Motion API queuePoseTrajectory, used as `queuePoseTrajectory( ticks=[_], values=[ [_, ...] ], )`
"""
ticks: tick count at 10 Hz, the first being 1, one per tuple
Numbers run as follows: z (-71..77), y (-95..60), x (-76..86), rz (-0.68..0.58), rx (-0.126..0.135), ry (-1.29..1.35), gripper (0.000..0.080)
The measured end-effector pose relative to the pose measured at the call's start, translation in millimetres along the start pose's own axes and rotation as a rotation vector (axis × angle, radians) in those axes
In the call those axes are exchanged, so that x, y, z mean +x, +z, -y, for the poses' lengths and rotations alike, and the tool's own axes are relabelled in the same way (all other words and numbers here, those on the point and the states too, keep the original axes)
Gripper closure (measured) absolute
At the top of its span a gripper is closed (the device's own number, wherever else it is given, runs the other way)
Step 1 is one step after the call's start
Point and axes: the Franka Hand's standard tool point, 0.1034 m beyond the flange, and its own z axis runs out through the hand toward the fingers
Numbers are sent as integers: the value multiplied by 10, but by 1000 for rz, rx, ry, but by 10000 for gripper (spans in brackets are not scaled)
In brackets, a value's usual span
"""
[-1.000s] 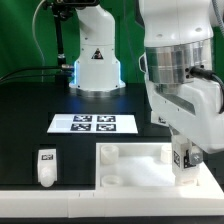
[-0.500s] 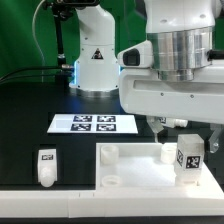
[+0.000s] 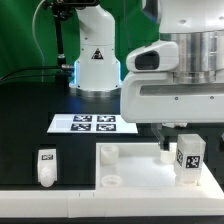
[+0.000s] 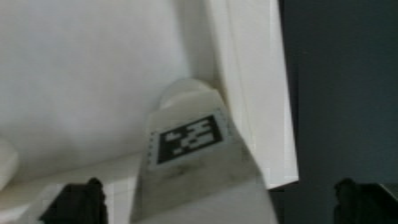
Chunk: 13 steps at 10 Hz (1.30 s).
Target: Assemble one leg
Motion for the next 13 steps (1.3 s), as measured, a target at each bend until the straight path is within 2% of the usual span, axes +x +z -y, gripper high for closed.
queuePoseTrajectory(
  ticks=[3, 6, 8, 9, 10, 11, 13],
  values=[
    [-24, 6, 5, 0, -3, 91, 511],
    [-45, 14, 8, -2, -9, 372, 511],
    [-48, 21, -9, 3, -12, 754, 511],
    [-69, 22, 2, 23, 13, 962, 511],
    [-94, 26, 13, 57, 48, 1155, 511],
    [-96, 29, 9, 67, 63, 1268, 511],
    [-98, 36, 5, 65, 61, 1224, 511]
  ],
)
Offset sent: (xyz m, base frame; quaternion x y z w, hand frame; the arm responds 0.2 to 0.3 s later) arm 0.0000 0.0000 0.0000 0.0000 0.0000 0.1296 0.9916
